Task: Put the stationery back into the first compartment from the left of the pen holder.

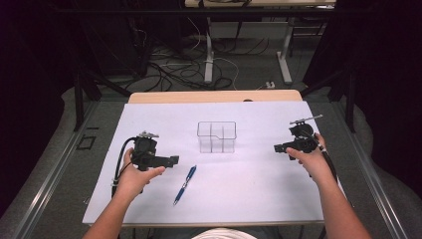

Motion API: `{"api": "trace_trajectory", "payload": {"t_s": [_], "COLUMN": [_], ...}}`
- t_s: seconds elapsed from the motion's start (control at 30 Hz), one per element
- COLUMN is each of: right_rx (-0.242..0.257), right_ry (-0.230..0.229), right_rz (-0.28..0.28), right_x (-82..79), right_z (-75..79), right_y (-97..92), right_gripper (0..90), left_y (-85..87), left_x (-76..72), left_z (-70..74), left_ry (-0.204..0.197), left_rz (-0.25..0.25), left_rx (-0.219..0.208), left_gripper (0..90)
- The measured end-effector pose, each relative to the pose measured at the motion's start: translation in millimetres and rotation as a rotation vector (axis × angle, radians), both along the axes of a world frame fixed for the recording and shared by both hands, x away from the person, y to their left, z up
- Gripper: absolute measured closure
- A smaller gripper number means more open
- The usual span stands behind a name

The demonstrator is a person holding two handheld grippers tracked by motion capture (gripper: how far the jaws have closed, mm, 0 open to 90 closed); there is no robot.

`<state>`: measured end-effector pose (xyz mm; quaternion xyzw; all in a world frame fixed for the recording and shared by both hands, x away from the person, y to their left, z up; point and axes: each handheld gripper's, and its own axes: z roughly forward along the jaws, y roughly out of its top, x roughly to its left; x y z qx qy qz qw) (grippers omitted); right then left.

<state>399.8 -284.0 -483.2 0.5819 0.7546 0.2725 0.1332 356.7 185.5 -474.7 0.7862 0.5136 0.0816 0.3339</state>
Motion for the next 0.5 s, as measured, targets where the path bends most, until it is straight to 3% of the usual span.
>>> {"api": "trace_trajectory", "payload": {"t_s": [0.13, 0.37, 0.5], "right_rx": [-0.008, -0.012, -0.013], "right_ry": [-0.002, 0.0, -0.001], "right_rz": [0.014, 0.016, 0.022], "right_x": [0.3, -0.9, -1.0], "right_z": [-0.4, -0.4, -0.2], "right_y": [2.1, 4.3, 5.0], "right_gripper": [15.2, 15.2, 15.2], "left_y": [-0.1, -6.7, -11.4], "left_x": [-5.8, -14.2, -18.6], "left_z": [-0.5, -5.7, -11.3], "left_ry": [0.019, 0.049, 0.068], "left_rz": [-0.008, -0.02, -0.023], "left_rx": [-0.022, -0.017, 0.018], "left_gripper": [4.7, 4.8, 9.6]}}
